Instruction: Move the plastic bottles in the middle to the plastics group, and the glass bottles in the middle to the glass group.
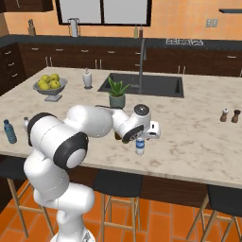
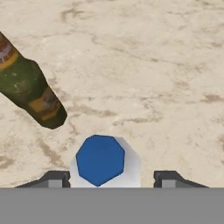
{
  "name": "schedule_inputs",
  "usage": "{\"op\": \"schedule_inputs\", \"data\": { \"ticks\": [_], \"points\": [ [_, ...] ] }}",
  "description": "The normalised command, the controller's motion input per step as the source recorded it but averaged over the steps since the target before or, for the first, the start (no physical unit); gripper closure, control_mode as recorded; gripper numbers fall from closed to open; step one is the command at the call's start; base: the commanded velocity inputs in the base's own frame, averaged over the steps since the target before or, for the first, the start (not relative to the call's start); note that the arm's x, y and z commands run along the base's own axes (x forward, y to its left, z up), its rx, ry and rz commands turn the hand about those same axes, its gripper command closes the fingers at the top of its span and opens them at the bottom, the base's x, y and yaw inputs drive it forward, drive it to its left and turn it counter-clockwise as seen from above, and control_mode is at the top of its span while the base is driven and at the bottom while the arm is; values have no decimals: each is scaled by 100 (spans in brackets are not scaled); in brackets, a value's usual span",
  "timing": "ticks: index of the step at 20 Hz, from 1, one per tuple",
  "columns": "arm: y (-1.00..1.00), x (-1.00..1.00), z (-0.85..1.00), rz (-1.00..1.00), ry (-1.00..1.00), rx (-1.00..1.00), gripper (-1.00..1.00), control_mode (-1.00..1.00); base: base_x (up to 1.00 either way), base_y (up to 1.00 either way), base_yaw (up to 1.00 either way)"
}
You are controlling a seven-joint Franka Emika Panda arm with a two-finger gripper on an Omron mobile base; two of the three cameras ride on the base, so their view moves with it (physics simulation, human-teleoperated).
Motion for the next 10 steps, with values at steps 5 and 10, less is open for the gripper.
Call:
{"op": "schedule_inputs", "data": {
  "ticks": [5,10],
  "points": [
    [9,-7,0,3,-2,0,100,-100,0,0,0],
    [57,-41,4,11,-8,0,100,-100,0,0,0]
  ]
}}
